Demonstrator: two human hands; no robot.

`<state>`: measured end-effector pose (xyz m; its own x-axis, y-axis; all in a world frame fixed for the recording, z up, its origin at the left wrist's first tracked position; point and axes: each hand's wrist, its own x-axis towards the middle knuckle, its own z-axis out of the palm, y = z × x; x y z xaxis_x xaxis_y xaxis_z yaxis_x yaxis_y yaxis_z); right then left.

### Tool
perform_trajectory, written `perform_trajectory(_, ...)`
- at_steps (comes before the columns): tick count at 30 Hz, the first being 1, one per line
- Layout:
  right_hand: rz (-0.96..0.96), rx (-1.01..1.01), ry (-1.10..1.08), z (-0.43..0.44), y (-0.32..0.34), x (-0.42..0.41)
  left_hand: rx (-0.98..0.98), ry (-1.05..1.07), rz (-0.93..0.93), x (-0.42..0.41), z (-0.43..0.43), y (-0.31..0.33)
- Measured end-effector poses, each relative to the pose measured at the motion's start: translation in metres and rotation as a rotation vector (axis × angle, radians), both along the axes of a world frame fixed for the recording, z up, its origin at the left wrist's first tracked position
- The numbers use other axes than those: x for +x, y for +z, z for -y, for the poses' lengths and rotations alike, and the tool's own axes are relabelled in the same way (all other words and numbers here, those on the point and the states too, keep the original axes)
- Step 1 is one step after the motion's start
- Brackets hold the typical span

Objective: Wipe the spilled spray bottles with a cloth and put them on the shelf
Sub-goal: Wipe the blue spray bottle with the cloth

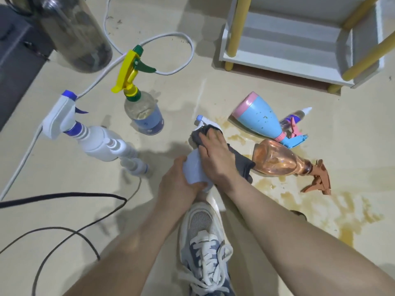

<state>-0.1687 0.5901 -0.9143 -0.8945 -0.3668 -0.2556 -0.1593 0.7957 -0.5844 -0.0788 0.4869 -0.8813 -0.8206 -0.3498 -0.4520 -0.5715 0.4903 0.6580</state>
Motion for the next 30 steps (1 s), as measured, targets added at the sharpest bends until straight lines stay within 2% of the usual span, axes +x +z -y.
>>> perform_trajectory(3,-0.102,-0.071,0.162,-0.006,0.017,0.052,-0.079,0.008,-0.037,0.007,-0.005,-0.004)
perform_trajectory(5,-0.086,-0.069,0.207,-0.016,0.017,0.046,-0.076,0.03,-0.037,0.007,-0.007,-0.004)
perform_trajectory(9,-0.028,0.046,0.086,-0.016,-0.002,-0.012,0.005,0.011,-0.011,-0.001,0.0,-0.004)
perform_trajectory(10,-0.018,0.002,0.06,-0.011,-0.004,-0.006,-0.01,-0.001,-0.017,-0.002,0.005,-0.007)
perform_trajectory(13,-0.143,-0.174,0.078,-0.016,0.004,0.051,-0.126,-0.086,-0.03,-0.006,0.014,-0.015)
perform_trajectory(15,-0.114,-0.224,0.141,-0.038,0.005,0.072,-0.176,-0.148,-0.031,-0.008,0.013,-0.015)
perform_trajectory(17,-0.077,-0.228,0.065,-0.043,-0.004,0.057,-0.194,-0.177,-0.078,-0.009,0.011,-0.012)
perform_trajectory(21,0.14,-0.325,-0.281,-0.01,-0.013,0.006,-0.205,-0.276,-0.039,0.0,0.012,-0.007)
perform_trajectory(26,0.301,-0.482,-0.46,-0.029,-0.005,0.027,-0.232,-0.376,-0.005,0.002,0.006,-0.012)
perform_trajectory(28,0.29,-0.561,-0.485,-0.041,0.003,0.042,-0.289,-0.391,0.008,-0.002,0.003,-0.012)
perform_trajectory(30,0.187,-0.545,-0.355,-0.04,0.009,0.069,-0.325,-0.367,0.042,-0.005,0.004,-0.011)
